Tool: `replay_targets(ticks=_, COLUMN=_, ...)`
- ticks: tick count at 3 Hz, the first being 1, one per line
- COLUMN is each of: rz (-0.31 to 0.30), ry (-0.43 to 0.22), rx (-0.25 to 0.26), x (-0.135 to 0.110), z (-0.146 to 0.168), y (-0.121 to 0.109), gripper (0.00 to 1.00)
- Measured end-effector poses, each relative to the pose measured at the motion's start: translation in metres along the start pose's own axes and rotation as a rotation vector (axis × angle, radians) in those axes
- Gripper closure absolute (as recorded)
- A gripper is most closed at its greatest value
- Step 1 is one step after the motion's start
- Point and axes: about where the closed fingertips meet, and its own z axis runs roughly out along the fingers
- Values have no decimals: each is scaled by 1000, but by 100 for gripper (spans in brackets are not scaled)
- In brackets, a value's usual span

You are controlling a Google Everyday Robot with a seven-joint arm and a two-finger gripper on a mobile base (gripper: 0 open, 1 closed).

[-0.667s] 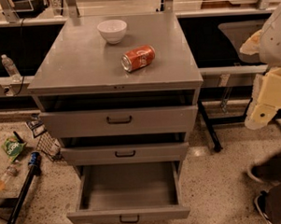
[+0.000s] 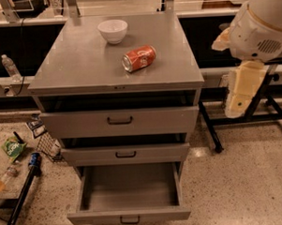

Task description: Place coke can into top drawer

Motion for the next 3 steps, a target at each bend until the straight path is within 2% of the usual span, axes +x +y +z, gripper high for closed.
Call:
replay_targets(ticks=1, rz=-111, ry=-9, rx=-56, x=-13, z=35, y=-47, gripper=0)
replay_targets(ticks=2, rz=-169, ry=-36, rx=-40, x=-25, z=53, y=-104, gripper=0)
replay_targets(ticks=3, rz=-171, ry=-64, rx=28, x=-31, z=39, y=-129, gripper=0)
